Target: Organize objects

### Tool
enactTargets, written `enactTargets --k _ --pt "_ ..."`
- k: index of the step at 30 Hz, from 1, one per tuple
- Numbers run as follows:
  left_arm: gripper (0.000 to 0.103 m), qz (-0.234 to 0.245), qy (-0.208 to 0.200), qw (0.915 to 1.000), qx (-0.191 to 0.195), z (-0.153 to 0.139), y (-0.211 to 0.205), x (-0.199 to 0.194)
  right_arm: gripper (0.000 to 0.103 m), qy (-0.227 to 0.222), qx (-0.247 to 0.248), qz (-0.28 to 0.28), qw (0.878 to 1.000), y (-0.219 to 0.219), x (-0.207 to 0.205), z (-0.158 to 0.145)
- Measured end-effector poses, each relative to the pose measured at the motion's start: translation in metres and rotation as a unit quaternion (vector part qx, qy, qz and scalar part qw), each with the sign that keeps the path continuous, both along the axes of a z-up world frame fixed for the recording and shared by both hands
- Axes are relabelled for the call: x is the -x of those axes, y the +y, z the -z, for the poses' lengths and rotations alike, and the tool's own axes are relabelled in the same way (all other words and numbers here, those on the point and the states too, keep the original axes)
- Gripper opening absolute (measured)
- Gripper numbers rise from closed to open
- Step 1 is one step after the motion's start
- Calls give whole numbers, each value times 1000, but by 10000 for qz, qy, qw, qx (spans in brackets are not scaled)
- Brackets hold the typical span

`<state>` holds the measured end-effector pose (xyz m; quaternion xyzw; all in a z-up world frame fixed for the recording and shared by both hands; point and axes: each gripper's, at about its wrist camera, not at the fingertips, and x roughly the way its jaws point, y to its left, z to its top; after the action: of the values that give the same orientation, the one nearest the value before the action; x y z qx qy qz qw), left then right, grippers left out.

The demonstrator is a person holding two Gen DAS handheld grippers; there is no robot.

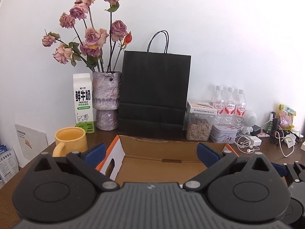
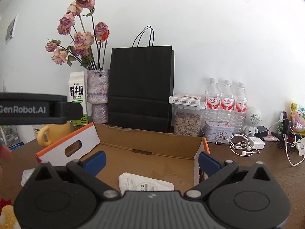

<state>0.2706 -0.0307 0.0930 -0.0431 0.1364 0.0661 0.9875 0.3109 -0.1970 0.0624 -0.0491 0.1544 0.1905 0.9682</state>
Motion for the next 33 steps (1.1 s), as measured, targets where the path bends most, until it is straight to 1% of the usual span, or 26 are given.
enactTargets --k 5,14,21,26,31,33 --pt "103 32 -127 9999 -10 0 6 27 103 -179 31 -154 9997 -3 27 -4" --pt "103 130 -141 9998 -30 2 14 65 103 -339 51 -437 9985 -11 78 -5" --pt "103 209 -73 9997 -128 12 18 96 103 -203 103 -580 9981 -21 113 5" --pt "103 210 29 9997 -114 22 23 118 103 -47 138 -637 9979 -29 134 14" --pt "103 363 85 9992 -127 33 29 141 103 99 192 -657 9976 -35 152 23" --pt "103 369 168 9991 -129 39 31 149 103 152 236 -649 9975 -36 159 26"
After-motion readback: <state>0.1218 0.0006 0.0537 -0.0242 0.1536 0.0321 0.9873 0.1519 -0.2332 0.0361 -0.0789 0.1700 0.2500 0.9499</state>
